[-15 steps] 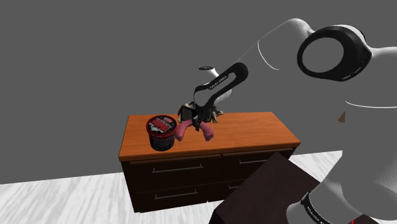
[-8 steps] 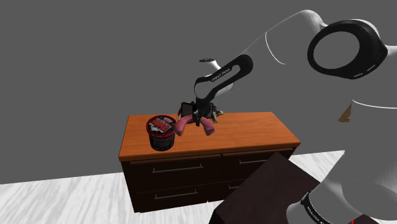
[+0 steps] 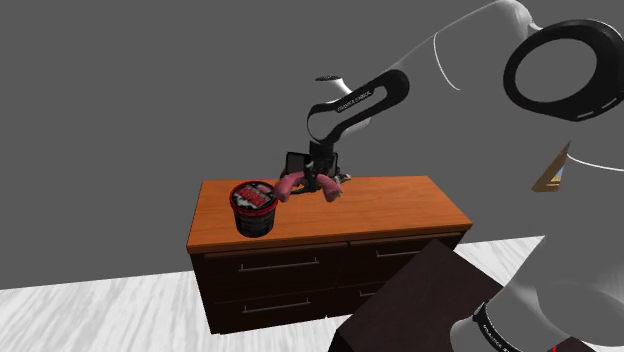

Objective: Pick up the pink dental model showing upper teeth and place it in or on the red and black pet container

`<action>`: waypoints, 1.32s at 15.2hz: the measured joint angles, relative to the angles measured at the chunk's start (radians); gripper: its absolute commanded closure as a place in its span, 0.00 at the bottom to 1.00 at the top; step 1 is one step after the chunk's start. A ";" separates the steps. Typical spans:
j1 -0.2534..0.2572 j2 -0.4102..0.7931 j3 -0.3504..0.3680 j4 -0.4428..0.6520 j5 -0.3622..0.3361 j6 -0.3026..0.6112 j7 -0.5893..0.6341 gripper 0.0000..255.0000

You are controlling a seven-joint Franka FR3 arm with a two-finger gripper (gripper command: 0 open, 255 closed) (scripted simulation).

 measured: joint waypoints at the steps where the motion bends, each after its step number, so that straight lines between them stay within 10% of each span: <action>1: 0.000 -0.009 0.000 0.003 0.000 -0.012 -0.001 1.00; 7: 0.029 0.099 0.014 0.200 0.001 -0.103 0.041 1.00; 20: 0.107 0.570 0.037 0.974 -0.001 -0.409 0.130 1.00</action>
